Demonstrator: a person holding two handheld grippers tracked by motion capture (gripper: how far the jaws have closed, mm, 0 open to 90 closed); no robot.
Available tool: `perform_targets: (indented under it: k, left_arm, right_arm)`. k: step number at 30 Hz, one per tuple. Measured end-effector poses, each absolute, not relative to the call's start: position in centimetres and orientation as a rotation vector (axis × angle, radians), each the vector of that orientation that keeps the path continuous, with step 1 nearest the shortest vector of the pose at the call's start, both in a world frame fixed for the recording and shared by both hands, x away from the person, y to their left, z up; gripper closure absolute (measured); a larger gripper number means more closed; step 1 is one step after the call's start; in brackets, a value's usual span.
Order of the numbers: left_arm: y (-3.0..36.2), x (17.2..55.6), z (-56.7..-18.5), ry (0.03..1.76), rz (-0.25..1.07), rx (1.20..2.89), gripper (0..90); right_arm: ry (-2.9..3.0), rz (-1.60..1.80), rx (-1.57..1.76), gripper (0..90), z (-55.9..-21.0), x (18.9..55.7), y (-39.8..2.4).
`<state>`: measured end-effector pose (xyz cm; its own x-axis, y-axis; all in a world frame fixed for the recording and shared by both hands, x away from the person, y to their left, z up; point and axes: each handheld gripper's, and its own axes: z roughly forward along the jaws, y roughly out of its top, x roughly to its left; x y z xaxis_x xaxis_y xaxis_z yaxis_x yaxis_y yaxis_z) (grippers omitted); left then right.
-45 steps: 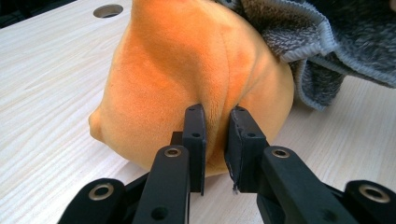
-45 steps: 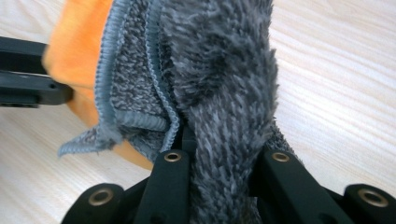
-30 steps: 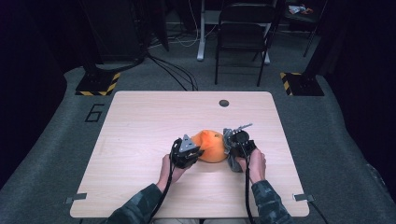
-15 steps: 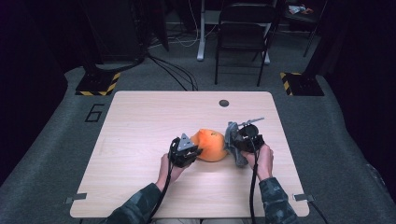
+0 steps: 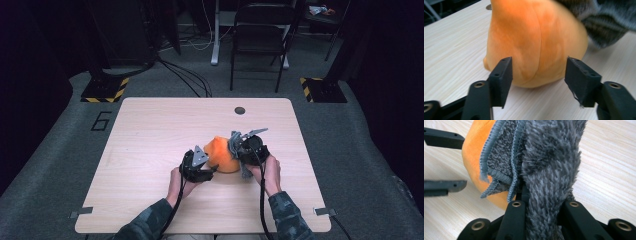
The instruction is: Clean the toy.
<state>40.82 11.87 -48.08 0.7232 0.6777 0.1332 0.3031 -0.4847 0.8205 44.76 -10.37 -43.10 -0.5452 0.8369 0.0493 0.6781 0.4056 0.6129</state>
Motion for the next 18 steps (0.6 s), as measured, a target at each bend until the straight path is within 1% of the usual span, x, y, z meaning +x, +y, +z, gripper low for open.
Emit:
perform_targets:
  k: [1, 4, 6, 7, 8, 10, 11, 14, 18]
  left_arm:
    - [11.7, 40.8, -48.3, 0.734, 0.603, 2.098, 35.1]
    - [11.0, 41.2, -48.9, 0.717, 0.652, 2.124, 36.3]
    - [10.8, 41.5, -49.5, 0.716, 0.656, 2.103, 45.5]
    - [10.8, 41.6, -49.7, 0.709, 0.657, 2.095, 52.5]
    - [10.9, 41.6, -49.7, 0.709, 0.645, 2.086, 61.5]
    - [11.2, 41.6, -49.6, 0.724, 0.614, 2.061, 70.0]
    - [11.3, 41.6, -49.6, 0.728, 0.608, 2.058, 72.6]
    - [11.5, 41.7, -49.1, 0.741, 0.57, 2.039, 75.3]
    - [11.7, 41.4, -48.0, 0.769, 0.495, 1.996, 76.4]
  right_arm:
    - [2.4, 0.861, 1.322, 78.2, -43.1, 44.8, -10.5]
    - [2.405, 0.871, 1.317, 78.1, -43.1, 44.8, -10.4]
    - [2.406, 0.876, 1.321, 78.1, -43.1, 44.8, -10.4]
    - [2.401, 0.876, 1.321, 78.1, -43.1, 44.8, -10.4]
    - [2.4, 0.881, 1.322, 78.1, -43.1, 44.8, -10.5]
    - [2.393, 0.891, 1.331, 78.1, -43.1, 44.8, -10.6]
    - [2.393, 0.898, 1.331, 78.1, -42.9, 44.8, -10.7]
    - [2.376, 0.9, 1.34, 78.1, -42.2, 44.6, -10.8]
    - [2.357, 0.953, 1.326, 78.1, -40.5, 44.0, -11.0]
